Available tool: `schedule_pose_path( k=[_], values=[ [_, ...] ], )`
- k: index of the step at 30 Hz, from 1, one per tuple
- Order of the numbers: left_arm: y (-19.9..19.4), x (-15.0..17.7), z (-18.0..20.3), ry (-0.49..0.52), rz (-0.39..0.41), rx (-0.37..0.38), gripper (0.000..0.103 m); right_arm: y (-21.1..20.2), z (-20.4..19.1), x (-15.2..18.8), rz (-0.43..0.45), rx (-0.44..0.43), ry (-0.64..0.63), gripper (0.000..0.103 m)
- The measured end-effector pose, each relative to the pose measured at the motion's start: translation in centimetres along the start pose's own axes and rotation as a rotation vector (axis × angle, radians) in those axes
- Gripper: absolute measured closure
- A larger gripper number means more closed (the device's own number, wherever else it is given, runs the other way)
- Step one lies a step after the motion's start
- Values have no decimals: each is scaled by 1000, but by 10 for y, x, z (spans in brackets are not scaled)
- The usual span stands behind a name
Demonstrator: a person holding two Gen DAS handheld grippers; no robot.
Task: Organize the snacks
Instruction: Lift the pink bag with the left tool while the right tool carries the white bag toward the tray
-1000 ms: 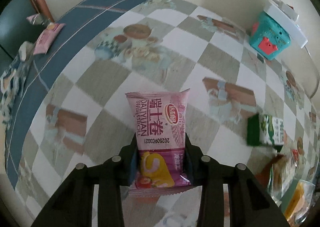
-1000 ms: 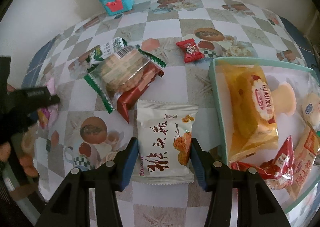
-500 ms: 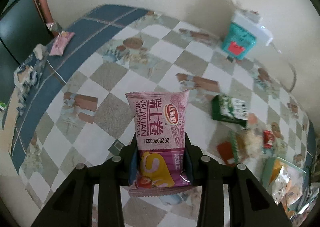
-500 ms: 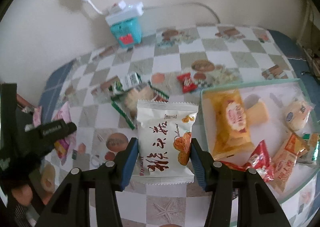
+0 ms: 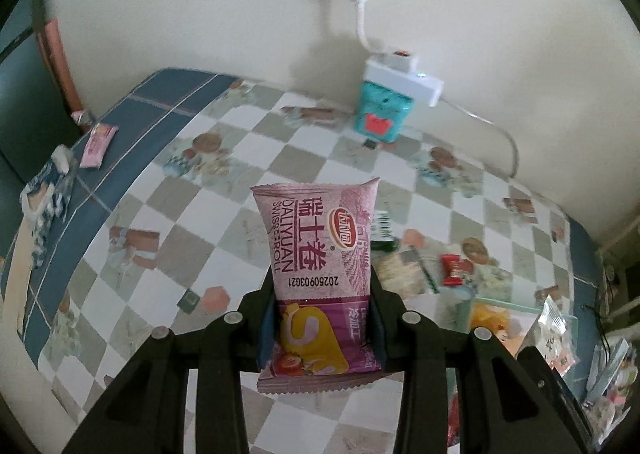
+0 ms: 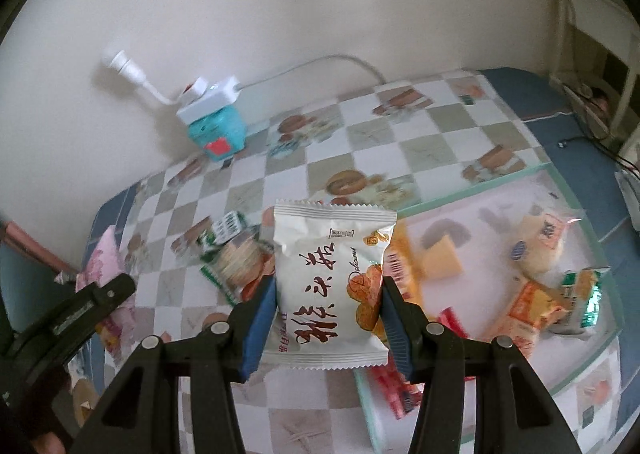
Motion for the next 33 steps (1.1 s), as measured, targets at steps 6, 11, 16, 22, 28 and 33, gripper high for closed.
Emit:
schedule_pose_path(
  k=[6, 11, 16, 22, 28, 33],
  values=[
    [-3, 5, 27, 54, 3, 32, 63, 4, 23, -3, -6, 14, 49, 49],
    [1, 13, 51, 94, -10, 60, 63, 6, 47, -9, 4, 17, 108, 49],
    [5, 23, 79, 155, -24, 107, 63, 14, 90, -15, -3, 69, 221, 49],
    [15, 39, 114, 232, -59, 173, 63, 19, 140, -14, 6, 138, 351, 49],
    [25, 57, 150, 316, -101, 232, 63, 20, 162, -13, 4, 176, 397, 49],
    [37, 71, 174, 380, -138, 253, 63, 24, 159, -13, -8, 166, 379, 49]
  ],
)
Point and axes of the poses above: each gripper's, at about its wrist camera, not at the fingertips, and y roughly the way its jaws point, z to its right, x to its underside, the point moved 1 cm from there along y, roughly the way its jaws point, and after that the axes turned 15 degrees about x, right-handed, at the moved point
